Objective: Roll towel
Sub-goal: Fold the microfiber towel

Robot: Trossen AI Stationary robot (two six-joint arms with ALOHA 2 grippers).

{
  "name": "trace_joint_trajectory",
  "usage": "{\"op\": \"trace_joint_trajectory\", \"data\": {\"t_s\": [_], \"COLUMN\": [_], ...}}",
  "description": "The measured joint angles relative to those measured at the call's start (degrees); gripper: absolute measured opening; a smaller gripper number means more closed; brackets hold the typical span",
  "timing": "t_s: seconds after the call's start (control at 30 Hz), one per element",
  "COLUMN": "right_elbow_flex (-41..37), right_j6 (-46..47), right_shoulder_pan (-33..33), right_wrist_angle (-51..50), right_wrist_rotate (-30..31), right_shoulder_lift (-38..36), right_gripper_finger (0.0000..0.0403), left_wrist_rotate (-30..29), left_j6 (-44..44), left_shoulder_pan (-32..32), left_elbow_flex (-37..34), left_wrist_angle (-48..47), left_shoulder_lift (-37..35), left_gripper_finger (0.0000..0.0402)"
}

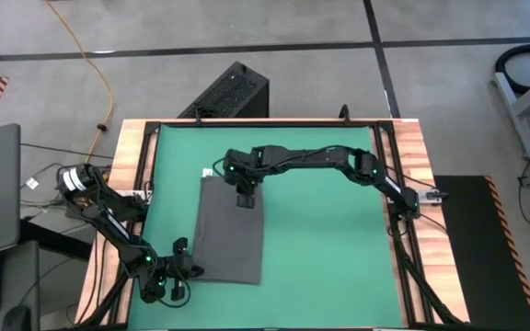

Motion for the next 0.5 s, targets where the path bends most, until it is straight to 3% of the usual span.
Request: {"op": "trace_joint_trajectory", "data": {"t_s": [0.23,0.5], "right_elbow_flex": [0.0,-0.1], "right_j6": [-2.0,-2.6], "right_shoulder_pan": [0.1,-2.5], "right_wrist_angle": [-4.2,-8.1], "right_wrist_rotate": [1.7,3.8], "right_shoulder_lift": [-0.1,0.1], "right_gripper_finger": [0.0057,0.0033], "left_wrist_rotate": [0.0,0.0], "left_j6": [0.0,0.0], "left_shoulder_pan": [0.0,0.0], "left_elbow_flex": [0.0,0.0], "left_wrist_angle": [0.0,0.0], "left_shoulder_lift": [0.0,0.0], "left_gripper_finger": [0.0000,0.0000]}}
